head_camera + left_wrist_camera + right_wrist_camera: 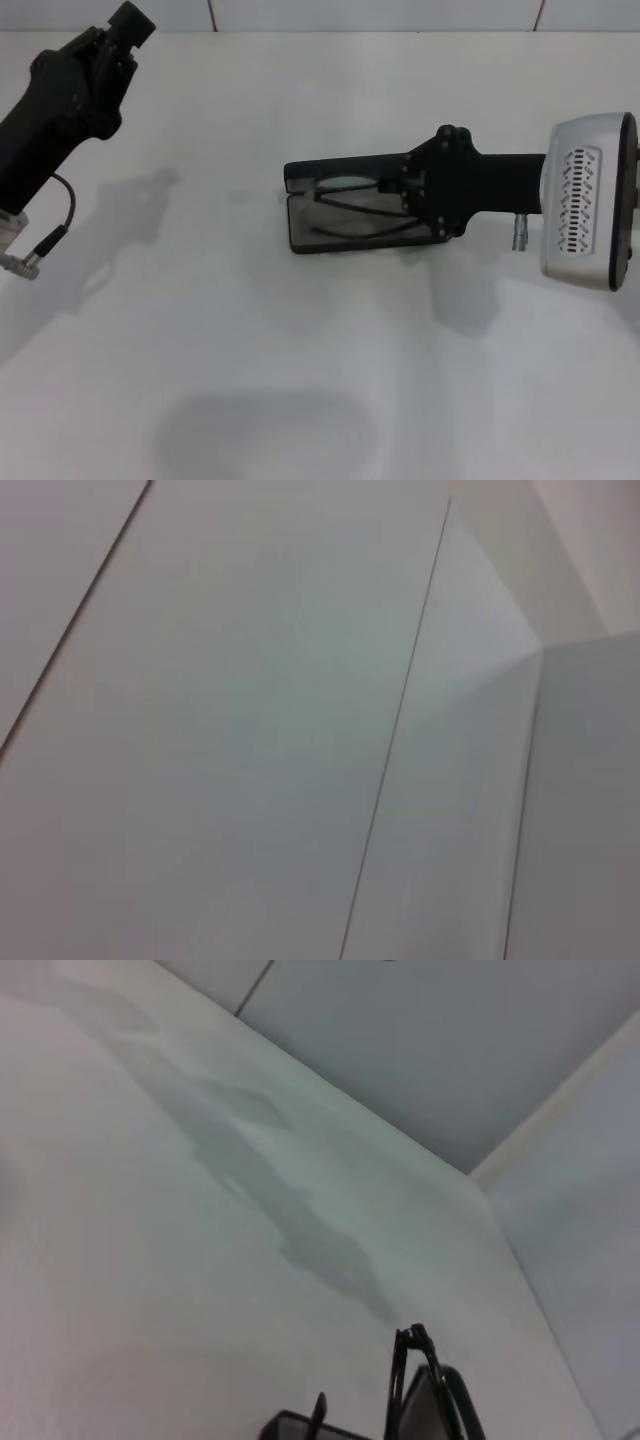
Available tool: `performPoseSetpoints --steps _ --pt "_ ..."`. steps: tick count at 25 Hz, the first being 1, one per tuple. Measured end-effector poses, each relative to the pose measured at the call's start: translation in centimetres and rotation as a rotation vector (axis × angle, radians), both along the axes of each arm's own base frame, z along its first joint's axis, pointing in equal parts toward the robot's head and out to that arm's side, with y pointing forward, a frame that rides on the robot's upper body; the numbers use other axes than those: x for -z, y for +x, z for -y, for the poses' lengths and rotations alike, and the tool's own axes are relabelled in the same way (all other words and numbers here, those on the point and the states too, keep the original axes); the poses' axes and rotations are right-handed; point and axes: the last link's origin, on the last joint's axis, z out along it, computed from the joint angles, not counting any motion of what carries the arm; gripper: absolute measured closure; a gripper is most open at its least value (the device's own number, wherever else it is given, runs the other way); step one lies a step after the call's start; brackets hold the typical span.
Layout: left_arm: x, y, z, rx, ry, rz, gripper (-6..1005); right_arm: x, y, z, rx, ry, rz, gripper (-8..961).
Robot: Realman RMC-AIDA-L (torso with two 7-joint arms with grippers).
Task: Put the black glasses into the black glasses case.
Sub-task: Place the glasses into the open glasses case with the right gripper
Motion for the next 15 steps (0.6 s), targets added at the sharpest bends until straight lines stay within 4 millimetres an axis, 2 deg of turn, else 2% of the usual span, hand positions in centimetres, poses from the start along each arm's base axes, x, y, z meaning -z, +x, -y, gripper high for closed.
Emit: performPoseSetpoints --steps 15 --pt "-0.1 0.0 0.0 0.002 0.006 -0.004 973 1.6 0.0 -0.3 0.041 -0.009 0.001 854"
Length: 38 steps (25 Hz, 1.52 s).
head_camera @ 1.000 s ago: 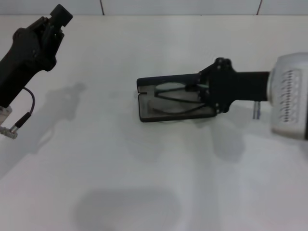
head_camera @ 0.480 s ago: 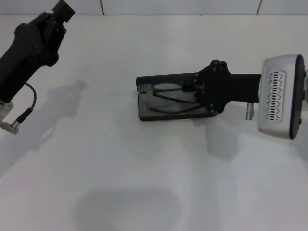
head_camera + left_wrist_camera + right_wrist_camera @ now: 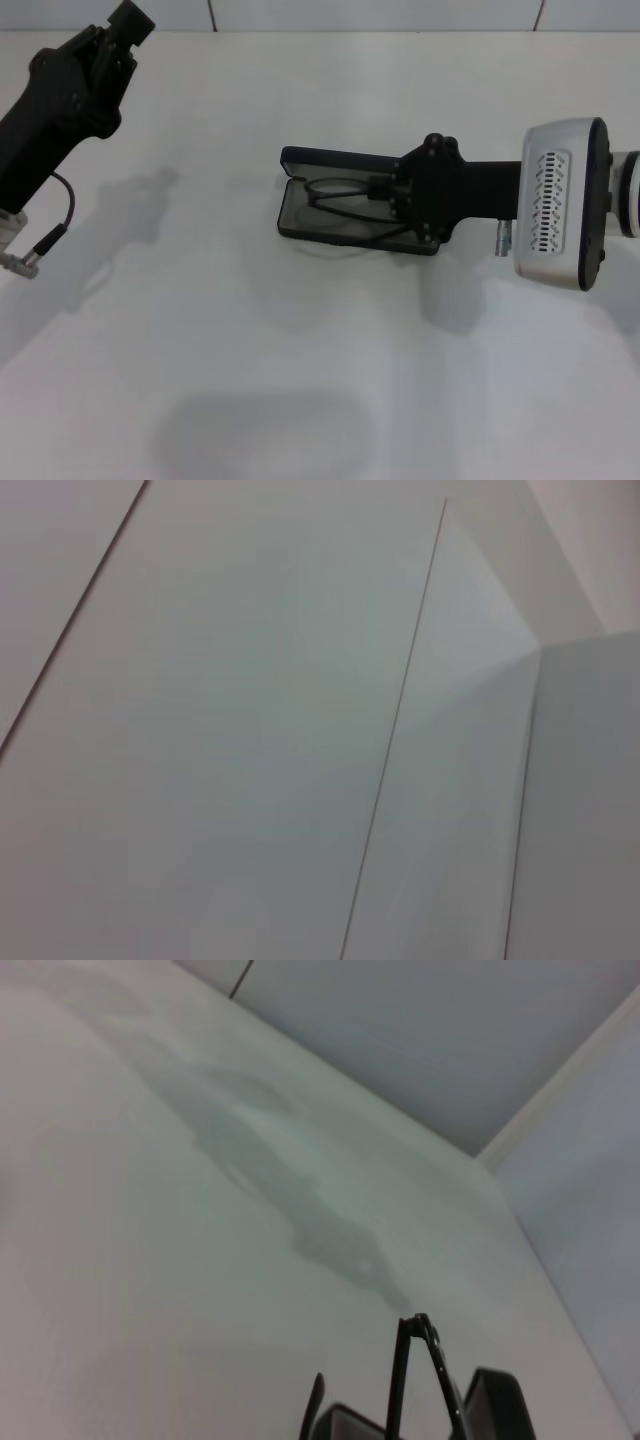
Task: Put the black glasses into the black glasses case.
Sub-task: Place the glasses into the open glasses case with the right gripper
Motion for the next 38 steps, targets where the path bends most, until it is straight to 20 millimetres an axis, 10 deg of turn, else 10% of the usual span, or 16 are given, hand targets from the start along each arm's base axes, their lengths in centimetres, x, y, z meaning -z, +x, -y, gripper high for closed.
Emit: performPoseSetpoints --steps 38 --pt "0.4 0.2 0.1 0.006 -0.013 0.003 967 0.8 0.6 -2.0 0.197 0.024 -0.067 843"
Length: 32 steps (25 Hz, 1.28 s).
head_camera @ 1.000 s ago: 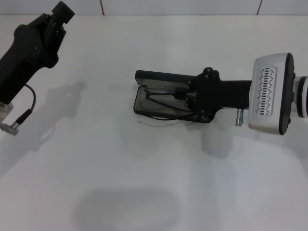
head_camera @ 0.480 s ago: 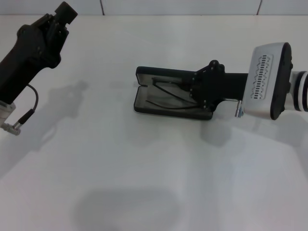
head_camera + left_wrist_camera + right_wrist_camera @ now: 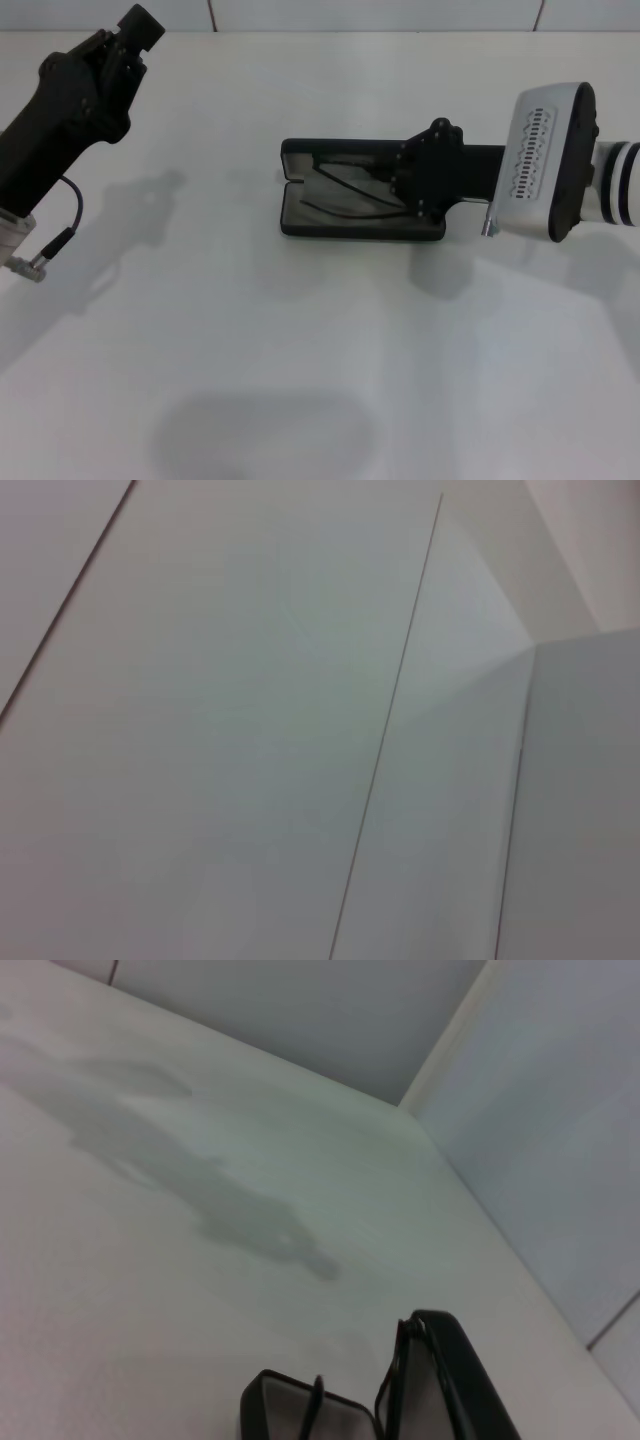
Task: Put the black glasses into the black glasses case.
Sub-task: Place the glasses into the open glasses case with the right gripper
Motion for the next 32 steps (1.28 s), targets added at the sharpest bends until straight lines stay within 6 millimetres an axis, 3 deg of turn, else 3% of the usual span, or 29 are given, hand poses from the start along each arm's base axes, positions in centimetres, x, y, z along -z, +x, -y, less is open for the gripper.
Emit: performPoseSetpoints --steps 20,32 --pt "0.1 0.1 0.1 0.005 -0.005 0.000 965 -0.2 -1.4 -0.9 -0.003 0.019 -0.022 838" --pt "0.2 0.1 0.1 0.004 -0.008 0.000 963 -0.8 -2.0 -0.5 0.015 -0.033 -0.106 595"
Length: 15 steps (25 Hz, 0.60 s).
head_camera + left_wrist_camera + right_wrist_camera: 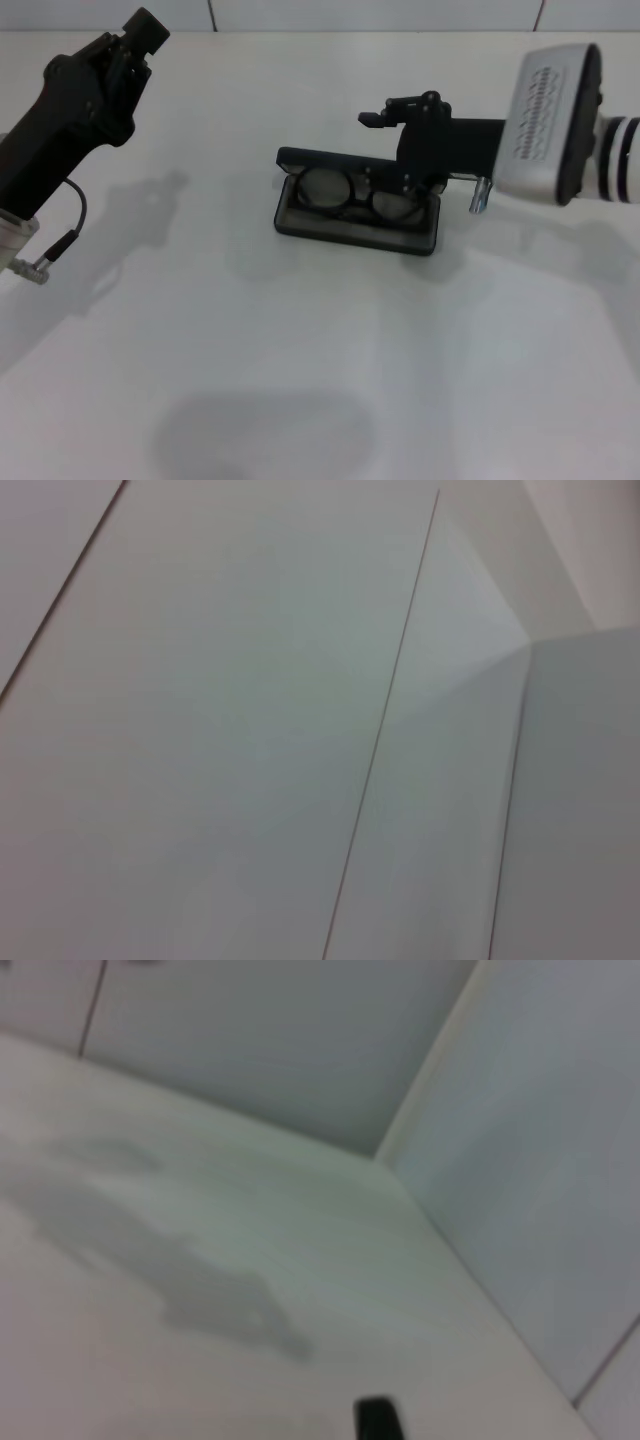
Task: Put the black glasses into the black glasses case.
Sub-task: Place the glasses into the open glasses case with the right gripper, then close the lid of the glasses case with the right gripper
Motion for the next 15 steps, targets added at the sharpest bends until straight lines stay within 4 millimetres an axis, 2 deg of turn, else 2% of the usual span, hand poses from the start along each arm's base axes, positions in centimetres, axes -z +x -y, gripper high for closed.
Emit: performPoseSetpoints --steps 4,5,7,15 --pt "0.0 0.0 0.0 -0.002 0.000 -0.002 962 -1.0 -0.4 0.1 0.005 -0.041 -0.066 483" --pt "0.0 0.0 0.0 -0.002 0.000 -0.001 962 -2.0 -0.6 0.1 0.019 -0.067 -0.123 455" --pt "0.0 0.0 0.0 -0.003 0.000 -0.001 962 -2.5 -0.6 0.1 0.027 -0.074 -0.153 456" --pt "0.0 0.0 0.0 -0.003 -0.002 -0.001 961 -7.8 1.4 -1.3 0.231 -0.046 -0.441 461"
